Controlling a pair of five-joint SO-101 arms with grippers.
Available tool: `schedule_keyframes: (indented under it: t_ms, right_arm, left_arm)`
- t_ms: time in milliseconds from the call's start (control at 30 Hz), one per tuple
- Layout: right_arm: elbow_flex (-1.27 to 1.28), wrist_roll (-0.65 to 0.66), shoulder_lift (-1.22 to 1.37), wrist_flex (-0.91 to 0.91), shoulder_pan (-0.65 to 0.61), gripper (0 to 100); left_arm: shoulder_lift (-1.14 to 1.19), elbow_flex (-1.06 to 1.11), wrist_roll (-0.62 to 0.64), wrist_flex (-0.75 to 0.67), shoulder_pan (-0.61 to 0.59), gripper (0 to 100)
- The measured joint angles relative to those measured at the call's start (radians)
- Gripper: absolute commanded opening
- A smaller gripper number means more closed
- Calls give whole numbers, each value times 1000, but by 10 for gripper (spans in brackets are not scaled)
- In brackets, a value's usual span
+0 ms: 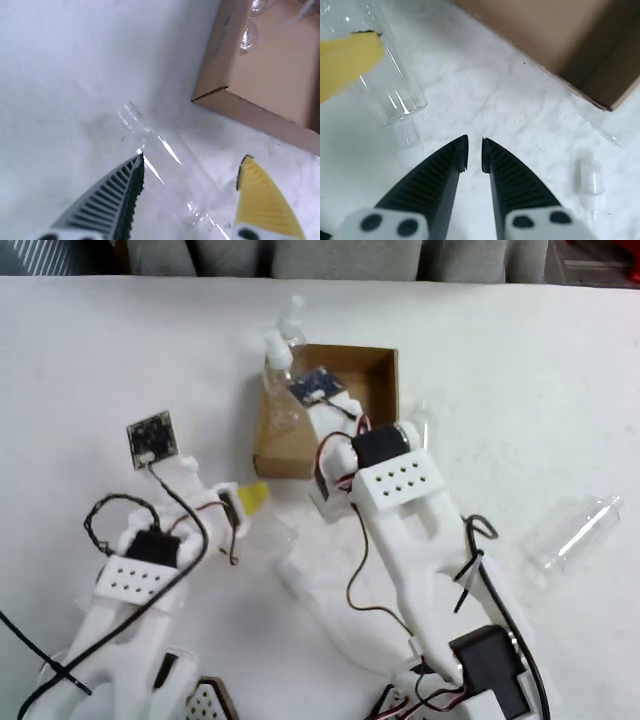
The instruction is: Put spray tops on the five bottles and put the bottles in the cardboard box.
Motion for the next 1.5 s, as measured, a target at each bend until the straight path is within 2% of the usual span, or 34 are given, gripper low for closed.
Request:
schedule_keyframes:
  t_ms: [333,467,800,900,967,1133,1233,1367,1500]
  right_arm:
    - [0,5,0,-3,0,27]
    - [0,5,0,-3,0,27]
    - [0,5,0,-3,0,27]
    - [0,5,0,-3,0,27]
    - [0,5,0,-3,0,27]
    - [0,5,0,-3,0,27]
    - [0,5,0,-3,0,27]
    - [0,5,0,-3,0,27]
    - [0,5,0,-3,0,27]
  left_arm:
    - [12,3,0,-14,-25,343]
    - [109,-3,0,-15,-69,343]
    - [321,-98,2,15,-69,338]
    - [331,-98,-41,15,-66,338]
    - [331,-98,-49,15,-54,312]
    - [331,-100,-52,15,-43,154]
    - [331,-103,-60,11,-38,93]
    - [331,-109,-107,-2,-38,51]
    - [331,-109,-126,-9,-38,57]
